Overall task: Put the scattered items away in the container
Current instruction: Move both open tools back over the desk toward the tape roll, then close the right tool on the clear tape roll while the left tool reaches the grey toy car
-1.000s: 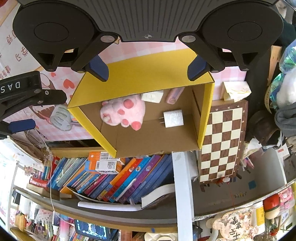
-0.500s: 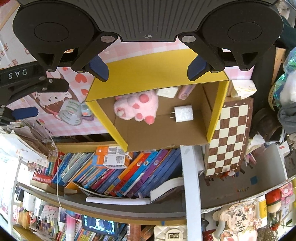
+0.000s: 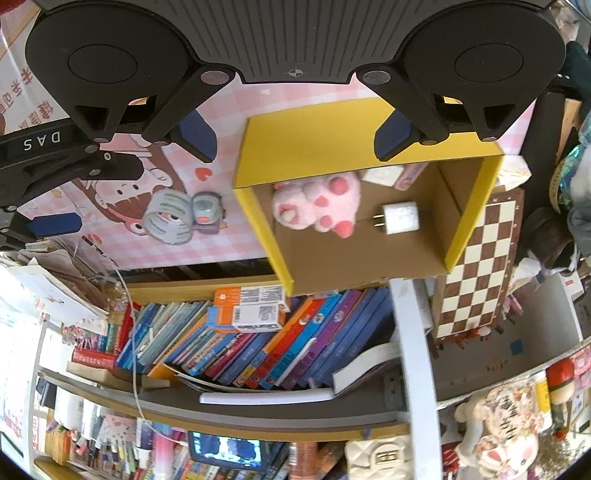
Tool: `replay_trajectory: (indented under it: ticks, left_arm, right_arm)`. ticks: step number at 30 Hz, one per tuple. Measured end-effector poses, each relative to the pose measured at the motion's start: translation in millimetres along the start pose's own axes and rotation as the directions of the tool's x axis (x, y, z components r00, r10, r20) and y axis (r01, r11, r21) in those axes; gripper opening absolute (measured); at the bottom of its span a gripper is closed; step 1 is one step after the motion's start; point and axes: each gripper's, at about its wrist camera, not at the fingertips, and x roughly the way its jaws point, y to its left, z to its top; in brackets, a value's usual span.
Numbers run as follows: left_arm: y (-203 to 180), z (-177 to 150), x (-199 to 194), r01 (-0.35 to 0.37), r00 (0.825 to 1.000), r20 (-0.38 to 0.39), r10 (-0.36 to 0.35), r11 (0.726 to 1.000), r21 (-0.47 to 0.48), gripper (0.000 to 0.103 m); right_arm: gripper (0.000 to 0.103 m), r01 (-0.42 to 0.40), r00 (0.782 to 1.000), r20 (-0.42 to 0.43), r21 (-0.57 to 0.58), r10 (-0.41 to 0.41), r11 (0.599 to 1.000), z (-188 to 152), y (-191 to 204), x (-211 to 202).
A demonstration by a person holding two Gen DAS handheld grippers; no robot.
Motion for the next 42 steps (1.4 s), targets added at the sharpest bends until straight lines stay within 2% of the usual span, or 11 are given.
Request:
replay_trajectory:
  ticks: [11, 23, 32, 42]
  left_arm:
    - [-53, 13, 6, -0.004, 1.000, 0.006, 0.003, 0.999, 0.042, 0.094]
    - [-102, 32, 28, 0.031, 0.999, 0.012, -0.033, 0.994, 0.107, 0.094]
    - [-115, 42, 51, 0.037, 0.999, -0.002, -0.037, 0.991, 0.131, 0.094]
    - [-111, 46, 78, 0.037, 0.999, -0.018, -0.035, 0.994, 0.099, 0.093]
  right_arm:
    - [0.103, 0.002, 1.000, 0.017, 0.046, -0.003, 0.999, -14, -58, -8]
    - [0.103, 0.025, 0.999, 0.033, 0.083, -0.028, 0.996, -22, -101, -5]
    - [0.102, 0.014, 1.000, 0.016, 0.095, -0.016, 0.995, -18, -117, 12]
    - [0.098, 0.004, 1.000, -0.014, 0.090, -0.003, 0.996, -10, -125, 40]
